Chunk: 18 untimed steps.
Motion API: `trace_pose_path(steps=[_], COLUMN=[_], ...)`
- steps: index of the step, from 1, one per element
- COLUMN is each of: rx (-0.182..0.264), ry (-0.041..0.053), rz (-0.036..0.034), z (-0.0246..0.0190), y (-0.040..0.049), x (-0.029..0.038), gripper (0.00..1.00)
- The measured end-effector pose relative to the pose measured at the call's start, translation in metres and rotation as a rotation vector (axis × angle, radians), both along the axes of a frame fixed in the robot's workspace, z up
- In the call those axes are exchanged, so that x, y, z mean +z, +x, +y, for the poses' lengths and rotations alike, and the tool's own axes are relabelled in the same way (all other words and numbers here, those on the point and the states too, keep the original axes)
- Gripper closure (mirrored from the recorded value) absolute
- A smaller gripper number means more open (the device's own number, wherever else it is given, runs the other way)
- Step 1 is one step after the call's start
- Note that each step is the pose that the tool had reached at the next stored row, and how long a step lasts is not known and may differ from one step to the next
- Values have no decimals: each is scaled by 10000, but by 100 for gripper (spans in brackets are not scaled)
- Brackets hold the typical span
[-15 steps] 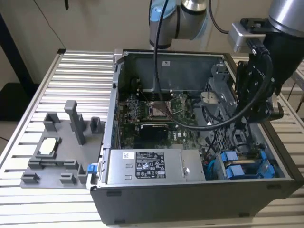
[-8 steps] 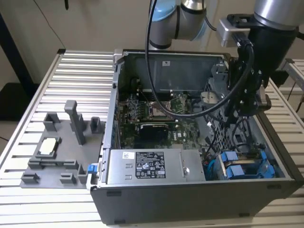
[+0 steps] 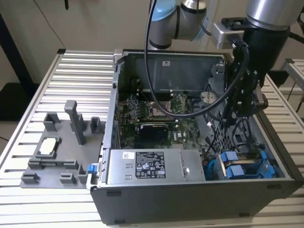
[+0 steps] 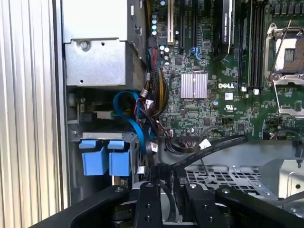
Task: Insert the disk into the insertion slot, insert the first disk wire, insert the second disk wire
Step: 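Insert the second disk wire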
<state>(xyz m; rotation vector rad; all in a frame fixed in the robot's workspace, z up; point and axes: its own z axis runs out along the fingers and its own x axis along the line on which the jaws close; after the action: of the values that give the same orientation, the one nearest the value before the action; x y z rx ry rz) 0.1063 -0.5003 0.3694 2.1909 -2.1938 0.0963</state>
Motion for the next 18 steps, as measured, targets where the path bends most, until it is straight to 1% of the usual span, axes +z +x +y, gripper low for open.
trace_pose_path(steps=[3, 5, 7, 9, 11, 13, 14, 15, 16, 18], rx=[147, 265, 439, 607, 701, 736, 743, 745, 743, 738], ry=[-52, -178, -272, -310, -318, -320, -321, -324, -328, -340], rz=[-49, -67, -68, -95, -146, -210, -258, -331, -447, -750], z=[28, 29, 29, 29, 29, 29, 29, 29, 29, 29], y=[-17, -23, -23, -31, -52, -91, -112, -137, -168, -227], x=[-26, -28, -28, -29, -28, -29, -29, -29, -29, -35], gripper=[73, 73, 73, 73, 73, 73, 73, 73, 73, 73])
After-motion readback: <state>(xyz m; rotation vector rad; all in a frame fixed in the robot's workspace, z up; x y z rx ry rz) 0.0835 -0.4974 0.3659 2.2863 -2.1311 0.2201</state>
